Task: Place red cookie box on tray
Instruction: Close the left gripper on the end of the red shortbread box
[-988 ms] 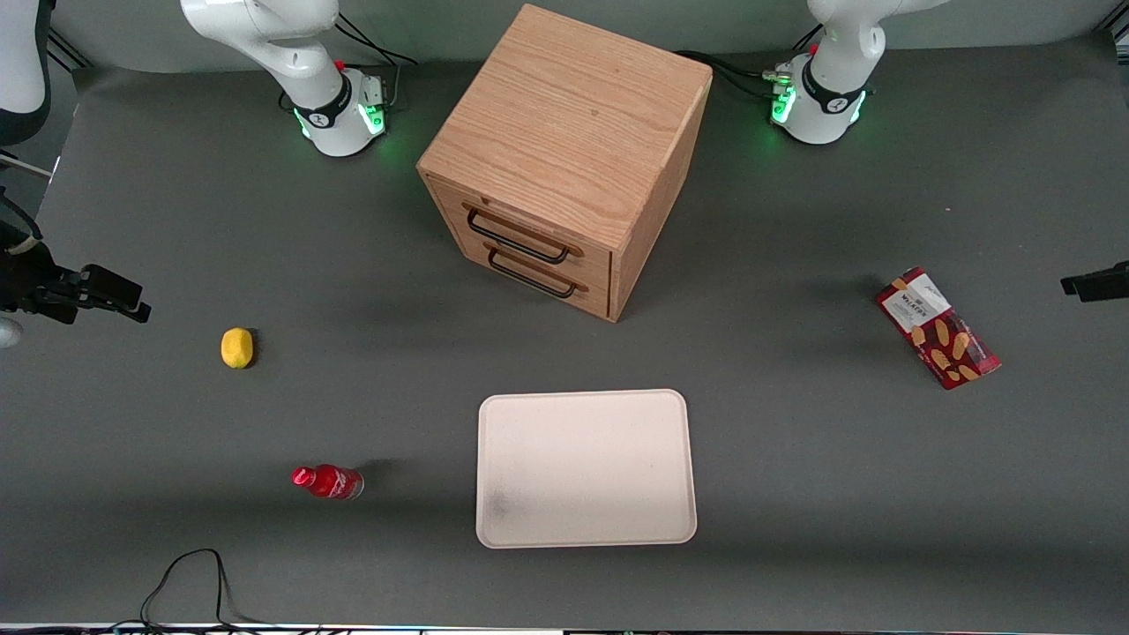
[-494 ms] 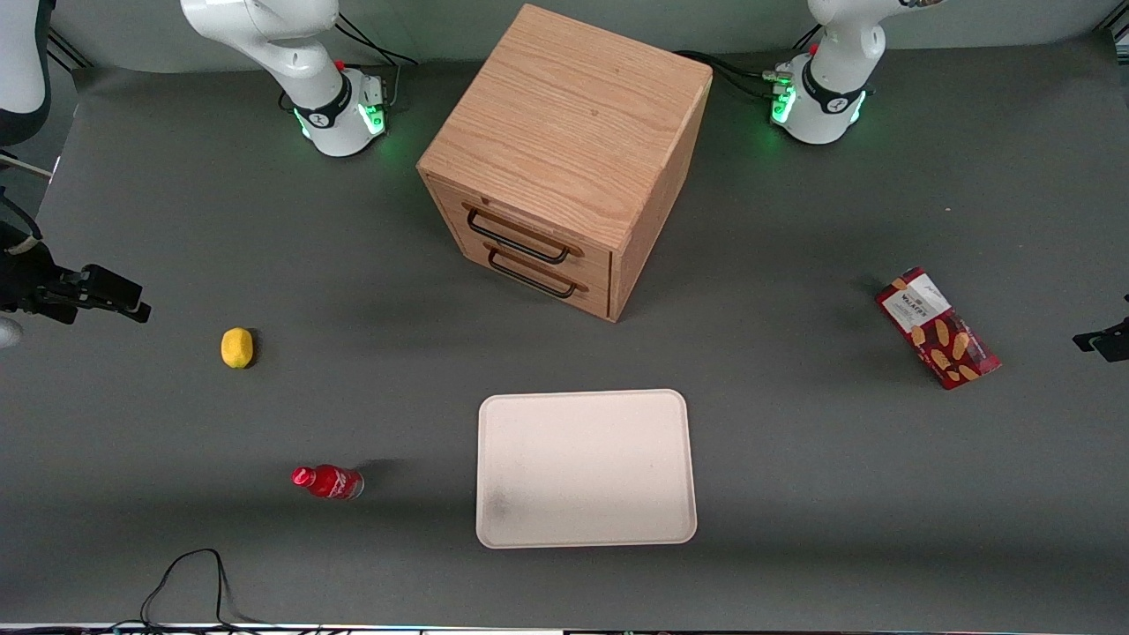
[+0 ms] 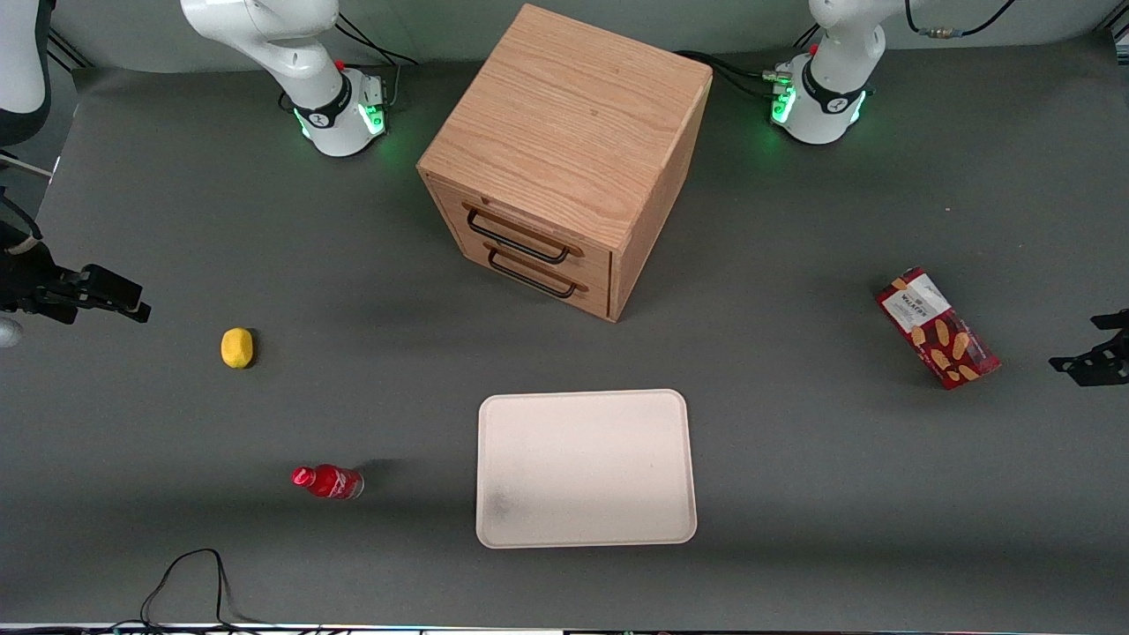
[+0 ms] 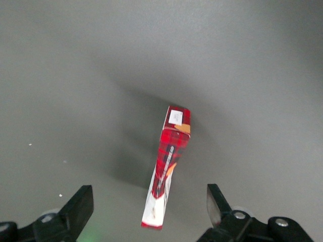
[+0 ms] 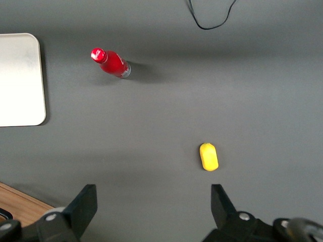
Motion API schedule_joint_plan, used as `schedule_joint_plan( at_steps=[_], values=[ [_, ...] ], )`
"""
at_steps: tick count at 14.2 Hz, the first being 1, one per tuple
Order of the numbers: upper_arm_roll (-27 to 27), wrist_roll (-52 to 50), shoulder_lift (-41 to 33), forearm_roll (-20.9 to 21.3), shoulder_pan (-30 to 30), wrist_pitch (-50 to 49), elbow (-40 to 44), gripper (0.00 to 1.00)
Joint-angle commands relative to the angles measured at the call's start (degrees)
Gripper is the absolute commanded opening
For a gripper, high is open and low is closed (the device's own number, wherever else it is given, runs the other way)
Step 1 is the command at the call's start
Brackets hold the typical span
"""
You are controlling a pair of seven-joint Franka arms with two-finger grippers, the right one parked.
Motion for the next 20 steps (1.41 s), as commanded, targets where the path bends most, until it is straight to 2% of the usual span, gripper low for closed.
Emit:
schedule_joint_plan(
  at_steps=[1,3,8,15,20],
  values=[
    [-0.3,-1.9,-2.6,-0.1,-0.9,3.8,-5.9,1.00],
    [-0.3,-4.2,-4.1,-0.1,-1.9,6.8,-10.2,1.00],
    [-0.3,-4.5,-11.8,0.1,-3.5,20.7,-29.2,1.00],
    [-0.3,-4.4,-12.5,1.1,-4.8,29.8,-39.4,0.99],
    [-0.4,-4.4,-11.1,2.4,-4.7,32.5,-40.7,0.99]
  ],
)
